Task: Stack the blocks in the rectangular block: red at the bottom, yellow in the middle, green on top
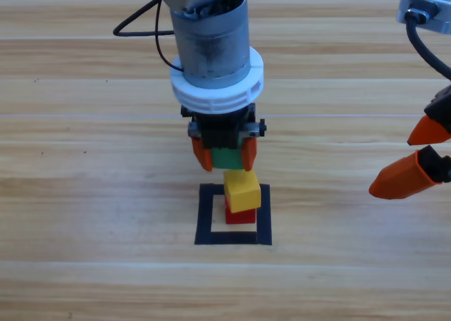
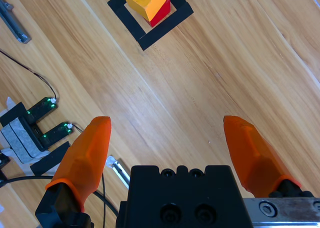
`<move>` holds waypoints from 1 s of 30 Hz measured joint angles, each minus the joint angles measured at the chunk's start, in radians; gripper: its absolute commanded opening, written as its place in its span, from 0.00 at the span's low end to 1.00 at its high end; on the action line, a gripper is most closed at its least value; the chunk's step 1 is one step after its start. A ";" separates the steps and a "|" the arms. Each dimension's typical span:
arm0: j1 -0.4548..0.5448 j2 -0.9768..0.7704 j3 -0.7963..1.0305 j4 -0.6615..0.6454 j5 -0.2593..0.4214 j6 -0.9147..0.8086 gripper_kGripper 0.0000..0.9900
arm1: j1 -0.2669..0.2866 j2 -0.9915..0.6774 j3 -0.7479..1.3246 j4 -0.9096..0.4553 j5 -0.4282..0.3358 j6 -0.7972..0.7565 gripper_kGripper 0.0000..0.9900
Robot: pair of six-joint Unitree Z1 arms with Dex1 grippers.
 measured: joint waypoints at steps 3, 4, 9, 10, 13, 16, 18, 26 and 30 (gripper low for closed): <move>0.000 0.000 -0.004 0.009 0.000 0.002 0.08 | 0.000 0.000 0.000 0.000 0.000 0.000 1.00; 0.000 0.000 -0.006 0.012 0.000 0.002 0.08 | 0.000 0.000 0.000 0.000 0.000 -0.001 1.00; -0.005 0.000 -0.007 0.014 0.000 0.002 0.08 | 0.000 0.000 0.001 0.000 0.000 -0.002 1.00; -0.006 0.000 -0.007 0.014 0.000 0.002 0.08 | 0.000 0.000 0.002 0.000 0.000 -0.002 1.00; -0.012 0.004 -0.008 0.014 0.000 0.004 0.08 | 0.000 0.000 0.003 0.000 0.000 -0.002 1.00; -0.016 0.015 -0.014 0.014 0.000 0.004 0.08 | 0.000 0.000 0.003 0.000 0.000 -0.005 1.00; -0.020 0.023 -0.020 0.014 0.000 0.004 0.08 | 0.000 0.000 0.003 0.000 0.000 -0.005 1.00; -0.026 0.037 -0.032 0.014 0.000 0.004 0.08 | 0.000 0.000 0.003 0.000 0.000 -0.011 1.00; -0.026 0.046 -0.033 0.014 0.000 0.004 0.08 | 0.000 0.000 0.004 0.000 0.000 -0.012 1.00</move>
